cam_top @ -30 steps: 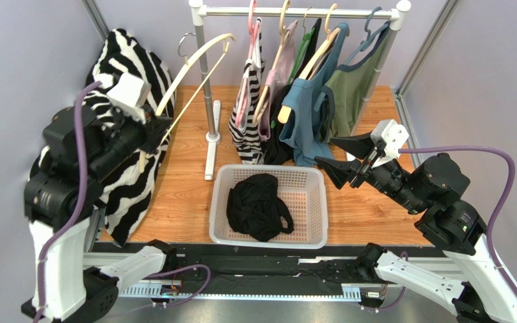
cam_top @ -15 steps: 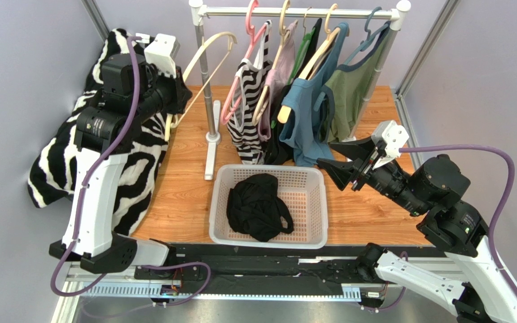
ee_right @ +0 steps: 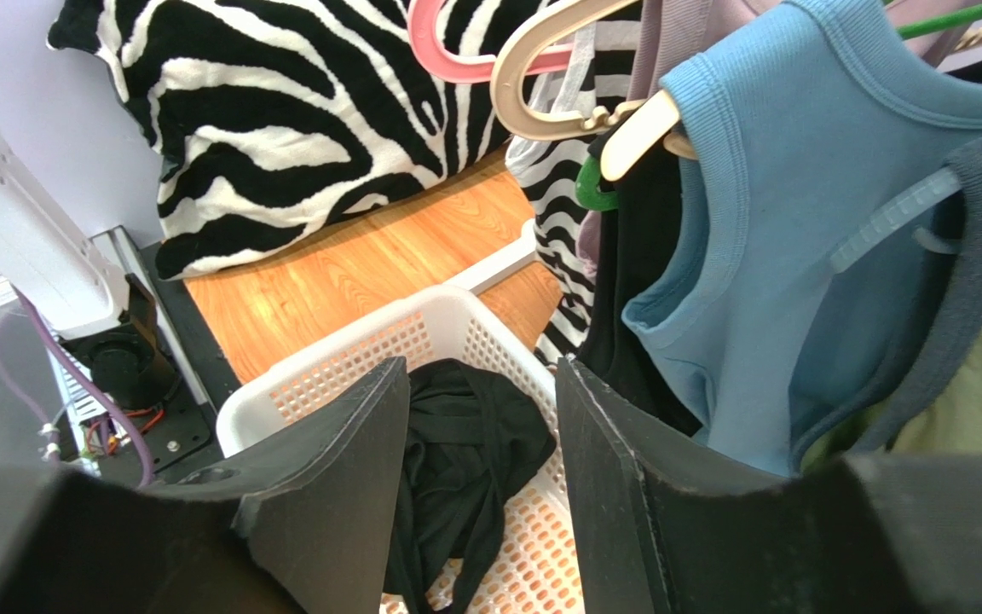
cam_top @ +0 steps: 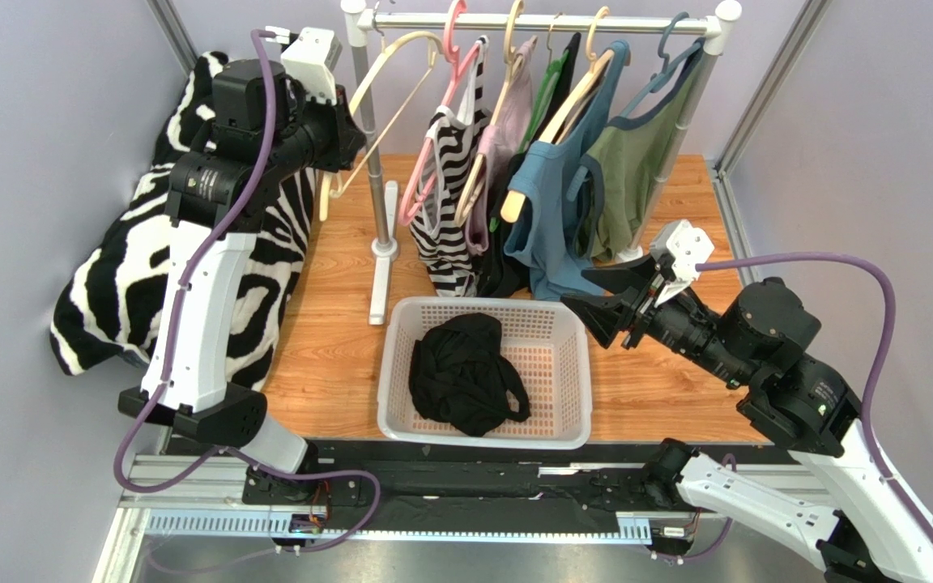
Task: Remove the tank top from the hanger
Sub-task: Place the hanger at the clothesline.
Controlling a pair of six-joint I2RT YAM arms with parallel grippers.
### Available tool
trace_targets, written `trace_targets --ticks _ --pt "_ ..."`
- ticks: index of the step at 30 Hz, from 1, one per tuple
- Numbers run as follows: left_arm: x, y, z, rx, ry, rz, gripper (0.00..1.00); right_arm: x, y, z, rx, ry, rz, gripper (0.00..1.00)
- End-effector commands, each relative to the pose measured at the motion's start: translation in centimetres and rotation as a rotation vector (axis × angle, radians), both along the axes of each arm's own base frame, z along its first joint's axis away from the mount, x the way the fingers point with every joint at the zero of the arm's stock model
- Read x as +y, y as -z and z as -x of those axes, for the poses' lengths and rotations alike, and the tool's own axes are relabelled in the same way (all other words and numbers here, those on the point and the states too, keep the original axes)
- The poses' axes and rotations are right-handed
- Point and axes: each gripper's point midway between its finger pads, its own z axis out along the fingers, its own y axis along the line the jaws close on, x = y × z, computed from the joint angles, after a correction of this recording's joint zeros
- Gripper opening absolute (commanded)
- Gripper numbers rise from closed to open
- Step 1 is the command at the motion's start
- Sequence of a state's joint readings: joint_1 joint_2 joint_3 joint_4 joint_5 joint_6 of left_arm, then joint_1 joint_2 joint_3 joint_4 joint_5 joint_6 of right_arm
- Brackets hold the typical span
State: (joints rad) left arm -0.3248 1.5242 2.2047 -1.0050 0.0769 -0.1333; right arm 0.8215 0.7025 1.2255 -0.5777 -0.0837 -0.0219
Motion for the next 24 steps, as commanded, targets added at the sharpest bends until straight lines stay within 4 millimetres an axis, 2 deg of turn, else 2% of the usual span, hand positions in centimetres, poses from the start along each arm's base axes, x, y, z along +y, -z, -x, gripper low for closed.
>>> trace_targets --ticks 1,8,10,11,12,13,14,15,16,17,18,19,20,21,22,23,24 --pt "0.0 -3.4 -0.7 -0.106 -0.015 0.053 0.00 0.7 -1.3 0.0 0.006 -0.017 -0.068 0.50" --pt "0.4 -1.6 -2.0 -0.067 -0.058 0.026 0.00 1.4 -1.5 -0.7 0.023 -0.007 -0.081 0.50" --pt "0.4 -1.5 -1.8 -0.066 -0.058 0.025 0.00 1.7 -2.5 -1.2 0.048 0.005 -0.097 0.49" --pt "0.4 -1.6 -1.7 -0.068 -0.056 0.025 0.00 2.6 -1.8 -2.1 0.090 0.014 -0.068 0.49" --pt "0.5 -1.5 -1.6 -0.066 -0.055 0.025 0.00 2.6 -3.4 -2.4 0.089 0.028 -0.091 0.47" --pt "0.5 -1.3 -1.5 -0.063 -0.052 0.021 0.00 2.6 -3.8 -3.4 0.123 0.079 -0.110 0.47" --pt "0.5 -1.4 -1.2 -0.069 -0.048 0.018 0.00 2.5 -3.6 -4.2 0.160 0.127 -0.099 0.46" --pt "0.5 -1.4 -1.0 -0.069 -0.040 0.017 0.00 3.8 -2.9 -6.1 0.205 0.162 -0.068 0.46" --pt "0.3 -1.1 -0.9 -0.064 -0.027 0.011 0.07 3.4 -5.6 -6.6 0.187 0.200 -0.110 0.45" --pt "0.3 -1.3 -0.4 -0.073 -0.013 0.005 0.15 3.9 -5.8 -7.3 0.209 0.212 -0.098 0.45" --pt "0.0 -1.2 -0.1 -0.070 0.010 0.010 0.23 5.5 -5.2 -8.7 0.233 0.217 -0.068 0.45" --pt "-0.1 -0.8 0.1 -0.061 0.025 0.006 0.37 6.1 -5.7 -9.3 0.231 0.219 -0.073 0.45" --pt "-0.2 -1.1 0.8 -0.072 0.039 0.012 0.43 6.2 -8.6 -9.4 0.191 0.210 -0.126 0.48" --pt "-0.4 -1.0 1.1 -0.070 0.060 0.015 0.48 6.6 -9.3 -9.8 0.184 0.209 -0.139 0.57" --pt "-0.5 -0.5 1.3 -0.057 0.069 0.014 0.56 8.0 -9.2 -11.0 0.191 0.205 -0.132 0.64" --pt "-0.4 -0.8 1.9 -0.072 0.077 0.013 0.61 8.0 -11.6 -10.9 0.160 0.195 -0.173 0.71" --pt "-0.5 -0.8 2.2 -0.072 0.087 0.011 0.66 8.6 -12.3 -11.4 0.156 0.192 -0.180 0.78"
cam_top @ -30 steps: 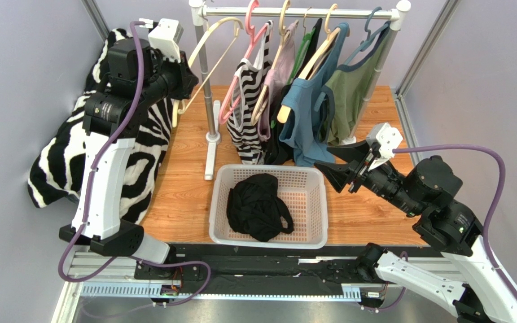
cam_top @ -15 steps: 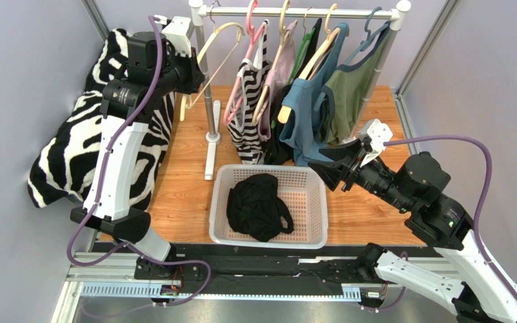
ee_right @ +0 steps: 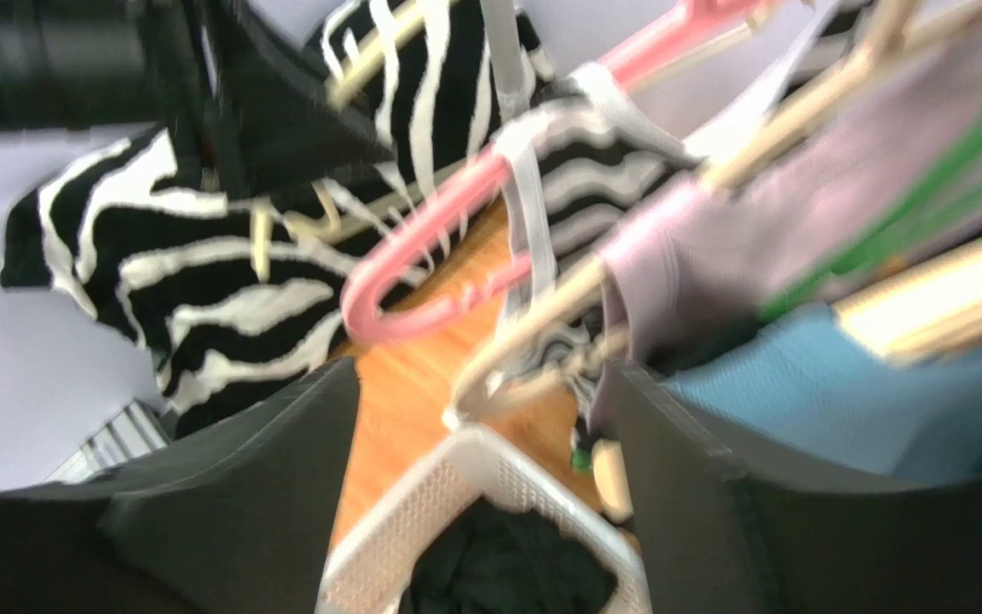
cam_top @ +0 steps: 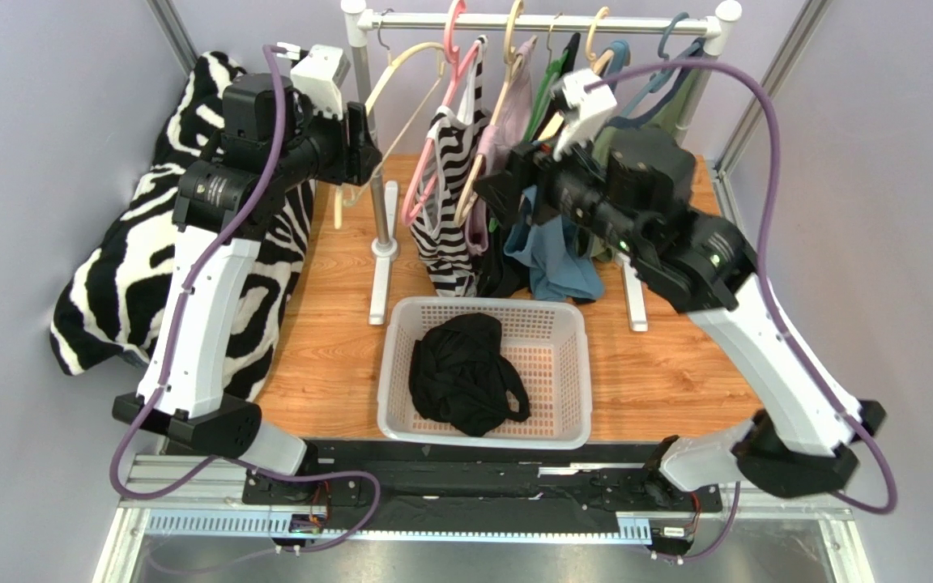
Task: Remove the tank top from the hanger
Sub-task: Place the hanger at the clothesline, then pick up the hanger from the clothesline.
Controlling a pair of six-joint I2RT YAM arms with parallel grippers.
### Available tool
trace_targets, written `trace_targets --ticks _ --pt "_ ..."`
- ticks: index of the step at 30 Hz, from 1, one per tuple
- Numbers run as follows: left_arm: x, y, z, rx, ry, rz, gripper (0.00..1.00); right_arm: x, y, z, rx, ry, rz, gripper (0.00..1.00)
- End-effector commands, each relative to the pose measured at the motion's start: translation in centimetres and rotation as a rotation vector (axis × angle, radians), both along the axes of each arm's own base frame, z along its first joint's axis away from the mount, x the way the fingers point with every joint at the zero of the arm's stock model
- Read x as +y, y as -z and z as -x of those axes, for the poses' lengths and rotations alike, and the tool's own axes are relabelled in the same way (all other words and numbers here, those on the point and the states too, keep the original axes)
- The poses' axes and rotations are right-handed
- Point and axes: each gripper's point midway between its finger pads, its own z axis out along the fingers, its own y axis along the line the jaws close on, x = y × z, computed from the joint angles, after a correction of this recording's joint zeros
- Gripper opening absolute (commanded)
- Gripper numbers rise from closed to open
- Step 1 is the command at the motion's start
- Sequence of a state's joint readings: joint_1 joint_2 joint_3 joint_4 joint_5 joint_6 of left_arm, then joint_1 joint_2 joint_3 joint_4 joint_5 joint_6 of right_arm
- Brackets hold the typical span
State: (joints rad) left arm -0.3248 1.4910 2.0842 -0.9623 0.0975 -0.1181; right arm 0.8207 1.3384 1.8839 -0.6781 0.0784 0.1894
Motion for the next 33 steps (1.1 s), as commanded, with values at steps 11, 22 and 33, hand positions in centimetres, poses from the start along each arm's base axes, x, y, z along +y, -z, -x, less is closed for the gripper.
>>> trace_targets --ticks 11,22,33 --pt "1.2 -3.8 7.4 -0.201 0.102 0.025 0.89 4.7 -5.4 -6.8 0.019 0.141 -0.191 1.00" --pt "1.9 -4.2 10.2 -0.243 0.122 0.023 0.90 5.0 -1.5 -10.4 0.033 0.492 -0.117 1.00" --pt "2.4 -3.5 10.7 -0.244 0.111 0.011 0.90 6.4 0.7 -10.6 0.046 0.506 -0.056 1.00"
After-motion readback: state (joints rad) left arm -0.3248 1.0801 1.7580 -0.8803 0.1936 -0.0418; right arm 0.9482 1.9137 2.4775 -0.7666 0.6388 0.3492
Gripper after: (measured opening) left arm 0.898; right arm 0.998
